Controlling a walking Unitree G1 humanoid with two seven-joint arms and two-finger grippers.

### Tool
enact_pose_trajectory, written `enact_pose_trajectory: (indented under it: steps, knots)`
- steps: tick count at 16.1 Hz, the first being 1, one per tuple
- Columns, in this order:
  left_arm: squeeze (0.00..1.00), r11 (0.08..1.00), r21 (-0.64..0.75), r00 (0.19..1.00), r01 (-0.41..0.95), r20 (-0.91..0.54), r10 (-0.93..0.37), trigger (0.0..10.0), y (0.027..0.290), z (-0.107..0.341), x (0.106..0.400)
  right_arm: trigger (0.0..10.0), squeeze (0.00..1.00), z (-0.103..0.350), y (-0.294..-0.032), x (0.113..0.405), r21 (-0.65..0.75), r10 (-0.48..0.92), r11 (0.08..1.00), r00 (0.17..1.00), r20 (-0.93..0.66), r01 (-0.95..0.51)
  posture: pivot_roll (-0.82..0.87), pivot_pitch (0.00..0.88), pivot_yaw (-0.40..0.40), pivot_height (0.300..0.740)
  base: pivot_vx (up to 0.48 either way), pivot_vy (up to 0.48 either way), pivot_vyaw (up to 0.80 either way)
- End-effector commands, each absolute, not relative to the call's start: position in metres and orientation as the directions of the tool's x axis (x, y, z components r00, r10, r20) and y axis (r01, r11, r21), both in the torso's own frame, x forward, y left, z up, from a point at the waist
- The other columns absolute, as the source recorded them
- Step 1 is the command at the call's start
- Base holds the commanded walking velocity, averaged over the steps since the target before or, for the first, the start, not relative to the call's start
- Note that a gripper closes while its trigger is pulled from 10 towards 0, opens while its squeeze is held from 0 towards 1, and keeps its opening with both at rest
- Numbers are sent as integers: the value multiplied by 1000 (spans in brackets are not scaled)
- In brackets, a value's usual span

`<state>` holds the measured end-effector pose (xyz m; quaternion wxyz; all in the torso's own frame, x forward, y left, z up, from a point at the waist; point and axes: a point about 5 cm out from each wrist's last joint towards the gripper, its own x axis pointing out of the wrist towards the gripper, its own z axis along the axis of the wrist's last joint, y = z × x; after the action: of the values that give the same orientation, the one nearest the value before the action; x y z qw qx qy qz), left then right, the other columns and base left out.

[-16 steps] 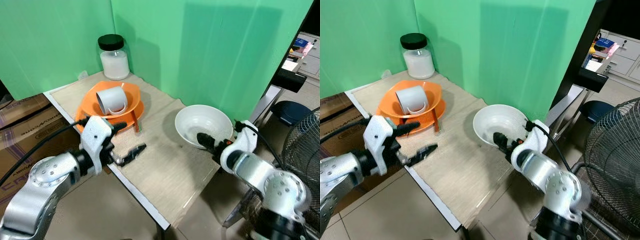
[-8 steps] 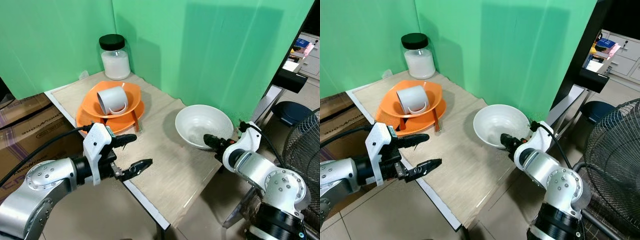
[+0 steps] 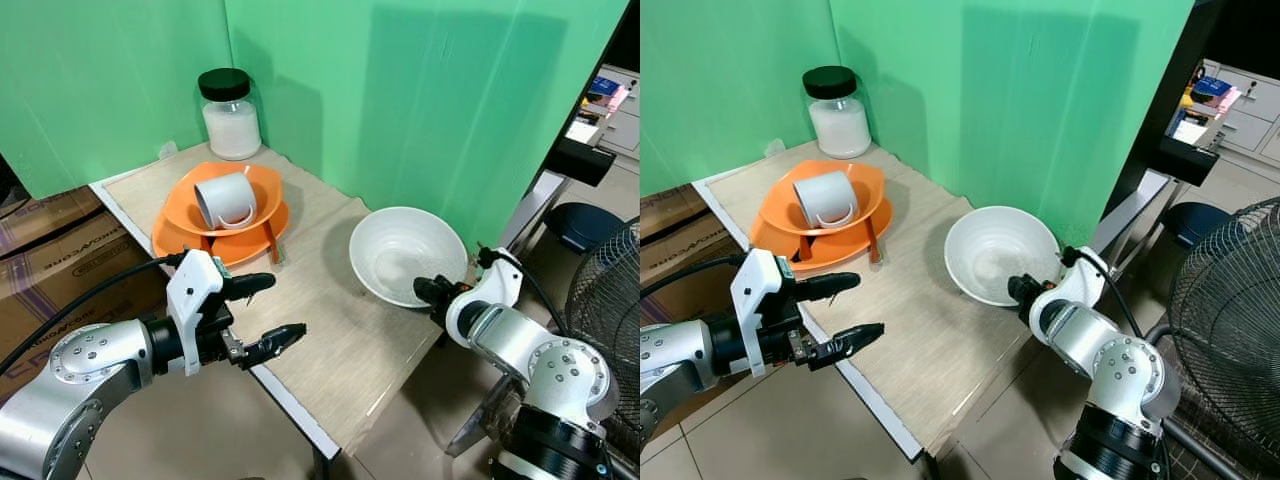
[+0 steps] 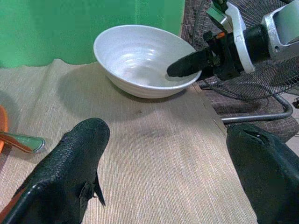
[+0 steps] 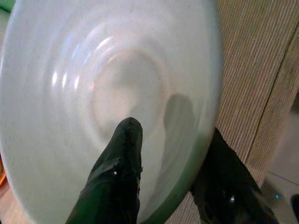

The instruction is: Setting the table

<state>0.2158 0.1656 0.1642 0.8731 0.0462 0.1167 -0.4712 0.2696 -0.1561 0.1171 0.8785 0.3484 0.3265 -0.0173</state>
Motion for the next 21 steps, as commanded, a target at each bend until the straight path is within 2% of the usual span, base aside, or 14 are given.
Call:
enact_pose_trajectory:
  steps: [1,8,10,12,14,16,17,18,19,21]
  knots:
    - [0,553,-8,534,833,-249,-808,10000,166,168,216,0,0,125,-152,274,610,208,766,819,-535,204,75,0,7,740,0,0,0]
    - [0,559,12,544,829,-248,-802,10000,165,167,220,0,0,136,-152,268,617,223,778,865,-450,121,64,0,14,740,0,0,0]
    - [0,570,29,559,821,-244,-793,10000,166,168,221,0,0,148,-154,265,615,230,787,904,-361,45,64,0,13,740,0,0,0]
    - [0,597,72,596,799,-226,-771,10000,167,171,224,0,0,170,-160,261,593,225,804,941,-253,-33,63,0,12,740,0,0,0]
    - [0,670,128,681,732,-174,-711,10000,166,175,235,0,0,194,-170,253,543,162,836,981,-107,-79,56,0,17,740,0,0,0]
    - [0,737,150,752,659,-122,-648,10000,164,179,245,0,0,203,-176,246,485,103,871,994,-34,-74,40,0,24,740,0,0,0]
    - [0,790,155,804,593,-67,-591,10000,158,181,250,3765,0,208,-179,234,436,70,897,997,28,-75,40,0,24,740,0,0,0]
    - [0,814,147,827,562,-55,-560,10000,157,180,251,10000,0,208,-179,230,377,60,923,997,45,-72,40,0,24,740,0,0,0]
    - [0,832,142,843,537,-44,-537,10000,156,180,252,10000,0,206,-178,226,315,59,946,997,46,-70,40,0,24,740,0,0,0]
    - [0,842,153,855,517,-45,-517,10000,152,177,254,10000,0,203,-173,223,324,81,942,996,48,-93,33,0,21,740,0,0,0]
